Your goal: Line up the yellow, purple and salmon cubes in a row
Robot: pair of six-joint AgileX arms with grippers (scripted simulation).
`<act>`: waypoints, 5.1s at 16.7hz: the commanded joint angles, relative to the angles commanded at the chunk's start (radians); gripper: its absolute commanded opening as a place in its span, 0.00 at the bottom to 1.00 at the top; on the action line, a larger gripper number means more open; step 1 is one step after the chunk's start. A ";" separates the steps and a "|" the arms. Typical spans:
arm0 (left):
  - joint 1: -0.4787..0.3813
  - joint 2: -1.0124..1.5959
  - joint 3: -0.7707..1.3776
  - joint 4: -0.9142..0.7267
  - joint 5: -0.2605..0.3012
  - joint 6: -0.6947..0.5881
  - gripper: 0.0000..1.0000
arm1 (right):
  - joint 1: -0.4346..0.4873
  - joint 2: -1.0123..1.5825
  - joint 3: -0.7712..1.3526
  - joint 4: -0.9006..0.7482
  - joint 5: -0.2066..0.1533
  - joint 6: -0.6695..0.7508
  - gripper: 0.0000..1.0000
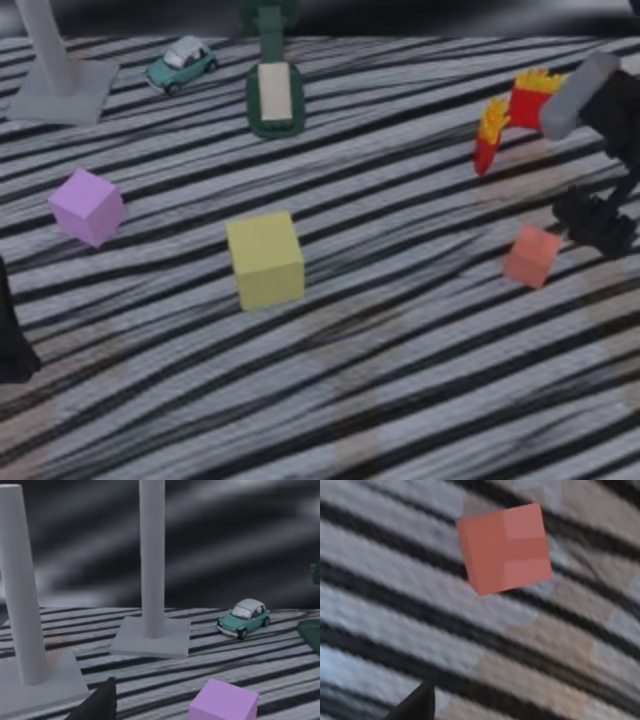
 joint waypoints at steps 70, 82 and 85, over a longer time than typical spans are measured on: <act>0.000 0.000 0.000 0.000 0.000 0.000 1.00 | 0.233 0.290 0.206 -0.169 -0.017 -0.191 0.00; 0.000 0.000 0.000 0.000 0.000 0.000 1.00 | 0.451 0.162 0.066 -0.159 -0.019 -0.272 0.00; 0.000 0.000 0.000 0.000 0.000 0.000 1.00 | 0.453 0.181 0.018 -0.090 -0.019 -0.272 0.00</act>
